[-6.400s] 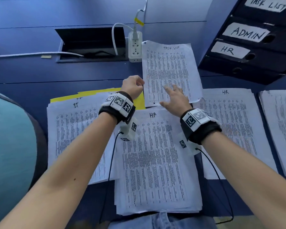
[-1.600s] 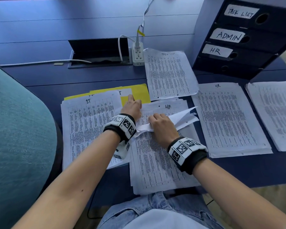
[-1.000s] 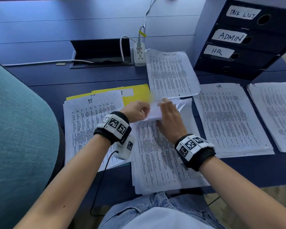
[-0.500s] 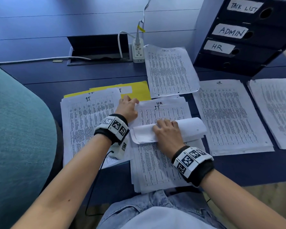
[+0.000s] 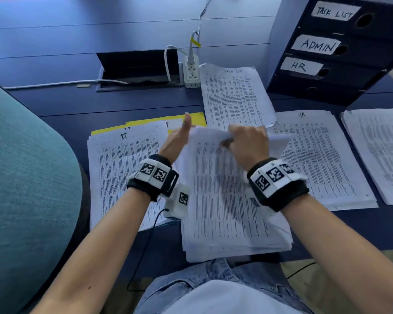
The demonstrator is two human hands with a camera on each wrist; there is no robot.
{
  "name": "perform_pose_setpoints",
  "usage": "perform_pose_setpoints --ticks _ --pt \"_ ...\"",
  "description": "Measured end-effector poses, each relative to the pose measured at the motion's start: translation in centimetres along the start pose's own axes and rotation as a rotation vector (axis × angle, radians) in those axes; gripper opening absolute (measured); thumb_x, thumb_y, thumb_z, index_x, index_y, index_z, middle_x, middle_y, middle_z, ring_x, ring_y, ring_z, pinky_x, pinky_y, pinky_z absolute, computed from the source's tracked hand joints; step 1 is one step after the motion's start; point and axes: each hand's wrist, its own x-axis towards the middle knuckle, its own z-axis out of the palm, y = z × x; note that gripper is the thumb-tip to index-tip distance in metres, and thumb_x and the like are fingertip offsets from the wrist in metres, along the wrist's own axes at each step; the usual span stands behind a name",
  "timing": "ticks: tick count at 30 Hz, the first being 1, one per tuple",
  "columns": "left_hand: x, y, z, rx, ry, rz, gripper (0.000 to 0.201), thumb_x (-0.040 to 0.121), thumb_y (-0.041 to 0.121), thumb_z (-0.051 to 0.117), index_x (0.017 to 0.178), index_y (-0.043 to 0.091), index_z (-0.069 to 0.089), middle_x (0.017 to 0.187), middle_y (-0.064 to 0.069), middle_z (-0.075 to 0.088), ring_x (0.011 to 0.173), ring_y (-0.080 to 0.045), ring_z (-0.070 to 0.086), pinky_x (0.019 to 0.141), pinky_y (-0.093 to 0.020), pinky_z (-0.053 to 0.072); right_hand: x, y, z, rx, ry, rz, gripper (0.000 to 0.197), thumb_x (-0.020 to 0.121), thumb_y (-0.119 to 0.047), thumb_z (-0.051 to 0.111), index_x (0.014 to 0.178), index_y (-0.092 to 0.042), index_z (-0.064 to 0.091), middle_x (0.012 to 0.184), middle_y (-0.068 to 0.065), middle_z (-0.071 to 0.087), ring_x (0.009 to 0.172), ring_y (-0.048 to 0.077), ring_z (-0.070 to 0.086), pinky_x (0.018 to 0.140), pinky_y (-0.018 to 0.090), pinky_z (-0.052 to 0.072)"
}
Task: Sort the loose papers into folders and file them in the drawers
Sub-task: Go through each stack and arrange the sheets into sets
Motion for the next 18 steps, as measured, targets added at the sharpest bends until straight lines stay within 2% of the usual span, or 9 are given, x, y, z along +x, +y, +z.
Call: perform_pose_setpoints --ticks 2,4,6,9,11,13,14,16,18 --pt "-0.1 0.2 -0.1 -0.159 -0.006 0.001 0.085 0.05 0.091 0.046 0.094 0.021 0.066 0.1 -0.006 0.065 0.092 -0.017 0.062 0.085 -0.025 0.048 1.0 0.0 -1.9 0.024 0.076 0.017 0.018 0.091 -0.034 0.057 0.079 -0.023 0.05 0.07 -0.01 0.046 0.072 0.012 0.043 0.097 0.034 0.027" --pt "-0.5 0.8 0.2 -0.116 0.031 0.049 0.031 0.082 0.047 0.062 0.089 0.016 0.063 0.086 -0.005 0.067 0.079 -0.016 0.062 0.074 -0.027 0.052 1.5 -0.2 -3.5 0.064 0.145 0.005 0.023 0.089 -0.042 0.056 0.08 -0.021 0.052 0.068 -0.011 0.044 0.077 0.013 0.043 0.094 0.032 0.023" --pt "-0.4 1.3 0.6 -0.035 0.117 0.077 0.001 0.088 0.015 0.06 0.088 0.014 0.06 0.085 -0.006 0.065 0.079 -0.019 0.06 0.076 -0.036 0.054 1.8 -0.3 -4.3 0.12 0.282 0.033 0.028 0.086 -0.045 0.057 0.091 -0.017 0.059 0.083 -0.005 0.055 0.098 0.017 0.048 0.098 0.034 0.019" --pt "-0.3 2.5 0.4 -0.053 0.312 0.16 0.008 0.089 0.008 0.058 0.085 0.014 0.056 0.074 0.004 0.057 0.063 0.002 0.055 0.063 -0.017 0.049 1.6 0.7 -4.4 0.25 0.549 0.245 0.057 0.083 -0.042 0.064 0.13 -0.016 0.046 0.141 0.004 0.039 0.135 0.019 0.027 0.109 0.045 0.01" --pt "-0.6 3.8 -0.3 -0.14 0.392 0.251 0.006 0.089 0.004 0.057 0.088 0.01 0.055 0.073 0.006 0.055 0.058 0.006 0.052 0.061 -0.013 0.045 1.4 1.9 -4.2 0.521 0.529 0.459 0.077 0.082 -0.038 0.066 0.142 -0.012 0.026 0.149 0.007 0.026 0.139 0.022 0.022 0.111 0.049 0.014" --pt "-0.9 5.3 -1.0 -0.212 0.423 0.349 0.011 0.089 0.0 0.055 0.097 0.007 0.055 0.079 0.005 0.059 0.065 0.007 0.057 0.067 -0.014 0.048 1.0 2.7 -4.2 0.978 0.435 0.519 0.065 0.085 -0.025 0.065 0.137 -0.01 0.03 0.134 0.007 0.045 0.124 0.02 0.044 0.104 0.04 0.036" --pt "-1.1 6.2 -1.2 -0.229 0.427 0.405 0.014 0.089 -0.002 0.055 0.101 0.006 0.054 0.082 0.006 0.063 0.071 0.005 0.06 0.072 -0.016 0.049 0.8 2.8 -4.3 1.128 0.406 0.488 0.044 0.087 -0.017 0.061 0.125 -0.008 0.041 0.114 0.004 0.056 0.105 0.013 0.056 0.09 0.029 0.045" --pt "-1.5 8.0 -1.5 -0.266 0.426 0.515 0.019 0.087 -0.002 0.056 0.104 0.007 0.052 0.083 0.013 0.069 0.08 0.003 0.064 0.076 -0.019 0.051 0.4 2.3 -5.2 1.157 0.478 0.393 0.006 0.091 -0.006 0.049 0.095 -0.011 0.05 0.084 -0.003 0.058 0.072 0.001 0.057 0.068 0.02 0.047" --pt "-1.9 9.7 -1.6 -0.282 0.419 0.595 0.024 0.086 0.001 0.056 0.109 0.004 0.049 0.084 0.014 0.069 0.084 0.003 0.064 0.078 -0.019 0.05 0.1 1.6 -6.0 1.142 0.596 0.274 0.013 0.091 -0.008 0.045 0.083 -0.019 0.045 0.08 -0.004 0.054 0.069 0.003 0.053 0.067 0.022 0.047"
